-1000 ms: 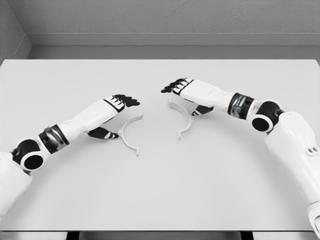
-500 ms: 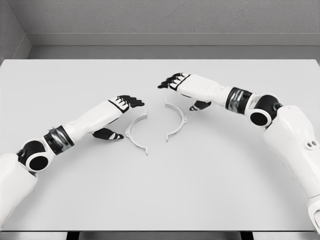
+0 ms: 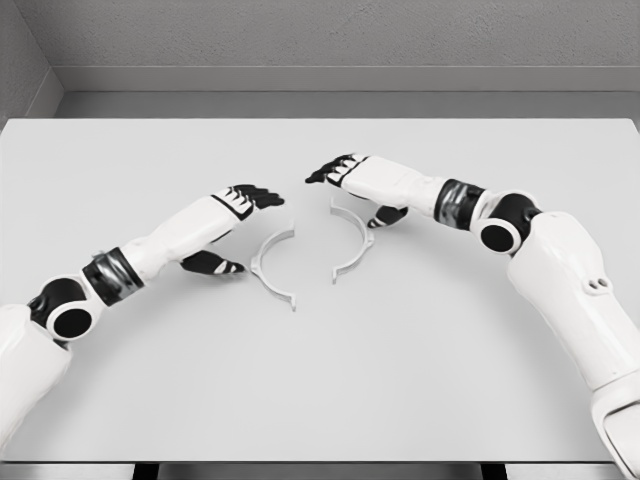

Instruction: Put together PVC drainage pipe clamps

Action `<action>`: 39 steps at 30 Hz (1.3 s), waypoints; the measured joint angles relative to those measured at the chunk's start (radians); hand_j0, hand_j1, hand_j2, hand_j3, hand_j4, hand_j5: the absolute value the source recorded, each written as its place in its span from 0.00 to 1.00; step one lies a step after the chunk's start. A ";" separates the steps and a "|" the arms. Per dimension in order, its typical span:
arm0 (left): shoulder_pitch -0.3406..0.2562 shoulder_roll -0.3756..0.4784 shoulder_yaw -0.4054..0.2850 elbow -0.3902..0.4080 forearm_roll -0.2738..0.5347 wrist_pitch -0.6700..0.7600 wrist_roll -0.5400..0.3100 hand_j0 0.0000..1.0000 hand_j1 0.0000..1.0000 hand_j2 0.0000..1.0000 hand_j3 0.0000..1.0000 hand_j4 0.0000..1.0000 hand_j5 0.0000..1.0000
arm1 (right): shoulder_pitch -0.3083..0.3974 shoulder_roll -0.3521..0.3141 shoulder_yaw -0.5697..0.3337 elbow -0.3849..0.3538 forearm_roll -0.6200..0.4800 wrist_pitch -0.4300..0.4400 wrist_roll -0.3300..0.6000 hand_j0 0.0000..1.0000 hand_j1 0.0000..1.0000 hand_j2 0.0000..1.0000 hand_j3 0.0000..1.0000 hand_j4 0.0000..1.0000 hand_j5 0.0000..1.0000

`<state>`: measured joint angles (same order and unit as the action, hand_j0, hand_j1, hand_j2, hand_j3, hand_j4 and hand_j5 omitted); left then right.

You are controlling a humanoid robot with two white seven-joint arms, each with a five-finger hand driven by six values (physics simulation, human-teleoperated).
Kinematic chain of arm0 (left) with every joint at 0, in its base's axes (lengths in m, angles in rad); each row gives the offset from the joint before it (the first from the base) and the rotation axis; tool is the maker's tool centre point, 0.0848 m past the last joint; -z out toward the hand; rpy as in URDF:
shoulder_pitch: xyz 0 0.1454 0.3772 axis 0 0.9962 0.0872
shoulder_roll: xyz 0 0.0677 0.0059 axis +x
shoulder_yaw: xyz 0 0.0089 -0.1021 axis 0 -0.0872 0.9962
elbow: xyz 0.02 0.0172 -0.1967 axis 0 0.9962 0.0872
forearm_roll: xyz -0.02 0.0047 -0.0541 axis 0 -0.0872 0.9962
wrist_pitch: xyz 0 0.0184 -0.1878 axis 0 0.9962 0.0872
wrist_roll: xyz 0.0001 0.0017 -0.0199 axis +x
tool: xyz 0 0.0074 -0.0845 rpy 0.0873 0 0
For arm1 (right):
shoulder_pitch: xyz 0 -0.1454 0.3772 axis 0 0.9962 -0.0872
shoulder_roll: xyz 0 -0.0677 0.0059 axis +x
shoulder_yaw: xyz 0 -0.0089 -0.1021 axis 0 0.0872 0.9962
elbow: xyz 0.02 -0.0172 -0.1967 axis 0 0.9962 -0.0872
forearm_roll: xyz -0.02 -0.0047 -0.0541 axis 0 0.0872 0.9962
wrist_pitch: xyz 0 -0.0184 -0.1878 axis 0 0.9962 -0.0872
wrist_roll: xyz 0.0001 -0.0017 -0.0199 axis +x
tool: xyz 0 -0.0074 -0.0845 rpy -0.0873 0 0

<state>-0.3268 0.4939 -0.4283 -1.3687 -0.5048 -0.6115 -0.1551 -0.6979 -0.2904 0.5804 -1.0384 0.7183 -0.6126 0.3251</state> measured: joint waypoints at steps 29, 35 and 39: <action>-0.008 0.104 0.011 -0.010 0.035 0.000 0.001 1.00 1.00 1.00 1.00 1.00 1.00 | -0.061 0.025 0.019 0.038 0.002 0.000 -0.001 1.00 1.00 1.00 1.00 1.00 1.00; -0.003 0.099 0.007 -0.013 0.035 0.000 0.001 1.00 1.00 1.00 1.00 1.00 1.00 | 0.014 -0.085 -0.136 -0.186 -0.019 -0.001 0.035 1.00 1.00 1.00 1.00 1.00 1.00; -0.005 0.081 -0.022 -0.025 0.033 0.000 0.001 1.00 1.00 1.00 1.00 1.00 1.00 | 0.184 -0.207 -0.244 -0.364 -0.078 -0.001 0.055 1.00 1.00 1.00 1.00 1.00 1.00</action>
<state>-0.3314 0.5747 -0.4503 -1.3932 -0.4721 -0.6116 -0.1541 -0.5140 -0.4978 0.3367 -1.4028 0.6403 -0.6140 0.3797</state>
